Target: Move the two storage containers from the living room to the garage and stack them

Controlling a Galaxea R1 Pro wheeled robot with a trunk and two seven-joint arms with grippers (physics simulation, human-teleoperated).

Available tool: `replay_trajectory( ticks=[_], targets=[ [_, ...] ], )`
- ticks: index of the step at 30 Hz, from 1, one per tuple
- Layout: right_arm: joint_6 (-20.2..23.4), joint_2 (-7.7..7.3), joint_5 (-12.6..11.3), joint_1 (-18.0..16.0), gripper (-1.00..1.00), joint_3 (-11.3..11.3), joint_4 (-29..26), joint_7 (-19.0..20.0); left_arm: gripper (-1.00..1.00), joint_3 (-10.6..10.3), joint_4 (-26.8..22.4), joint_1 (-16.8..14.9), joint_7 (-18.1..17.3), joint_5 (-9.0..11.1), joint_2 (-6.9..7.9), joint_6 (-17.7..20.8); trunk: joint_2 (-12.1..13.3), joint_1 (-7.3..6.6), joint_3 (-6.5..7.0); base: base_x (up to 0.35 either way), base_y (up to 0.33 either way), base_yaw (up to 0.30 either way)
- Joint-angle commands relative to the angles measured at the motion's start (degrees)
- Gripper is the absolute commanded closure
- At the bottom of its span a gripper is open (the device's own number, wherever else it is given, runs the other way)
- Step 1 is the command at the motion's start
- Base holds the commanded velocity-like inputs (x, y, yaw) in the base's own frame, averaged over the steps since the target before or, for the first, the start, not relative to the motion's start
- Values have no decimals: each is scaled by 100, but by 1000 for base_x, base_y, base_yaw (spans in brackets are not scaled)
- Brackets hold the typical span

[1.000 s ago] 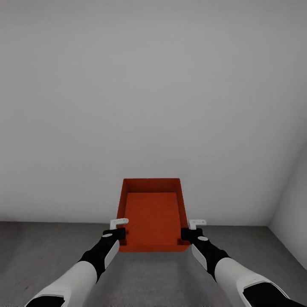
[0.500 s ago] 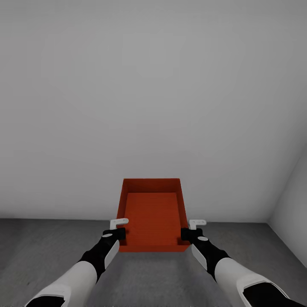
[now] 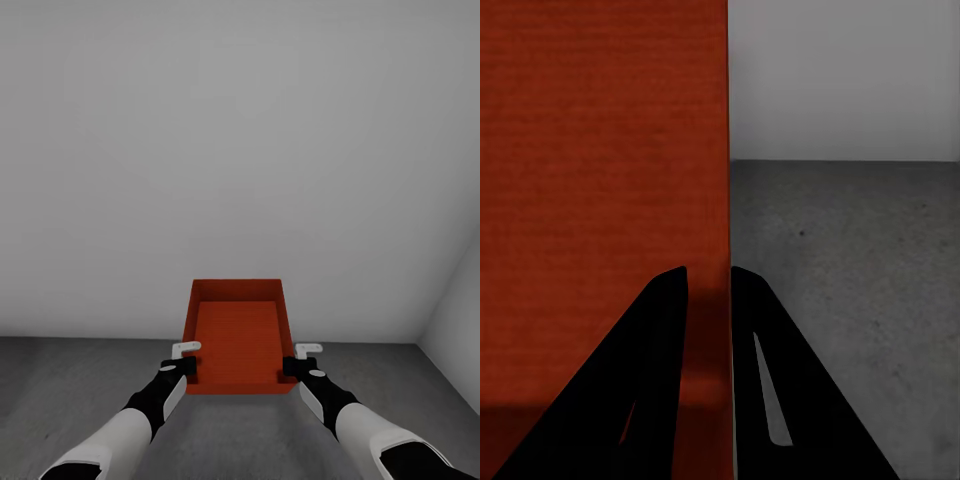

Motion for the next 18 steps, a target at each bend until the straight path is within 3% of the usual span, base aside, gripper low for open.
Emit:
replay_trajectory(
  ticks=[1,18],
  targets=[
    [-21,-35,-59,-4,100,-97,15,-47,100,111,-35,-7,234,-101,201,-53,-15,3,-23,0,0,0],
    [-21,-40,-59,-4,100,-97,15,-47,100,111,-35,-7,233,-101,201,-53,-15,3,-179,0,0,0]
  ],
)
